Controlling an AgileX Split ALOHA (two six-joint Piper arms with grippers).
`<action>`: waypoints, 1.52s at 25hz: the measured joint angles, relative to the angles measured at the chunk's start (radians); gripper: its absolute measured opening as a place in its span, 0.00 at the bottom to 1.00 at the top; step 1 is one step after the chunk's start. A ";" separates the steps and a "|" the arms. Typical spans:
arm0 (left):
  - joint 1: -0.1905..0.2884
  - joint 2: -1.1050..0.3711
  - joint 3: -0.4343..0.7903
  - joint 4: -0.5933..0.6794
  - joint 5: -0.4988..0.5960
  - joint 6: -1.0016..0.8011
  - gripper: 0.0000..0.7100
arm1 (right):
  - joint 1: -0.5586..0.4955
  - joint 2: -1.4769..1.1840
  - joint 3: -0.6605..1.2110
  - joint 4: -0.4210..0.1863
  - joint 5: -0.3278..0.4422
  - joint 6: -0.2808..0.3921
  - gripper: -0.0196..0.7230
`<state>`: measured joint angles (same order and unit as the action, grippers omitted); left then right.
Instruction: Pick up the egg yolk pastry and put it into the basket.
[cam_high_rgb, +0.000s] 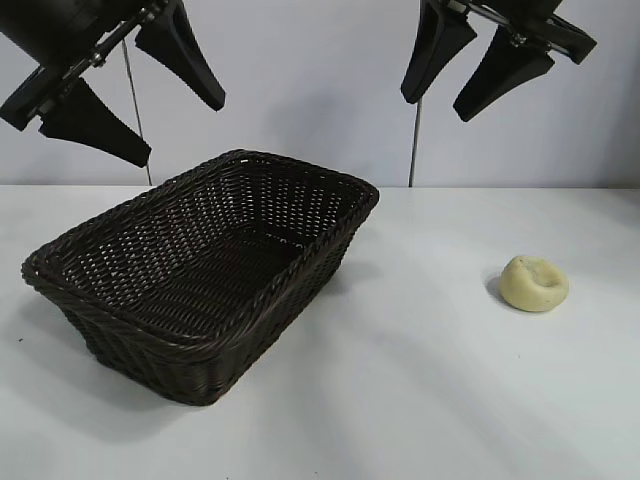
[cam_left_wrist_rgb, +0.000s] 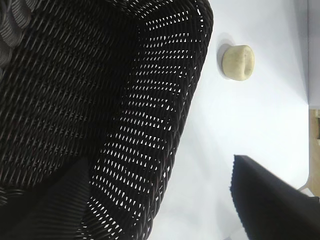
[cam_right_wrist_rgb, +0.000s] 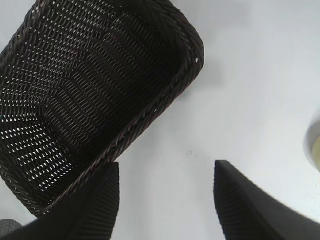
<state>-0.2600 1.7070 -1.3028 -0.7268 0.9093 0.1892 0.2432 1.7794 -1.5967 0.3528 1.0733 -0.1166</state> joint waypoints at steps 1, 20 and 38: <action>0.000 0.000 0.000 0.000 0.000 0.000 0.80 | 0.000 0.000 0.000 0.000 0.000 0.000 0.58; 0.000 -0.057 0.000 -0.007 0.075 -0.238 0.80 | 0.000 0.000 0.000 0.000 0.000 0.000 0.58; -0.154 -0.123 0.102 0.335 0.030 -0.764 0.80 | 0.000 0.000 0.000 0.000 0.003 0.000 0.58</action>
<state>-0.4144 1.5844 -1.2008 -0.3919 0.9390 -0.5744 0.2432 1.7794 -1.5967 0.3528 1.0764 -0.1166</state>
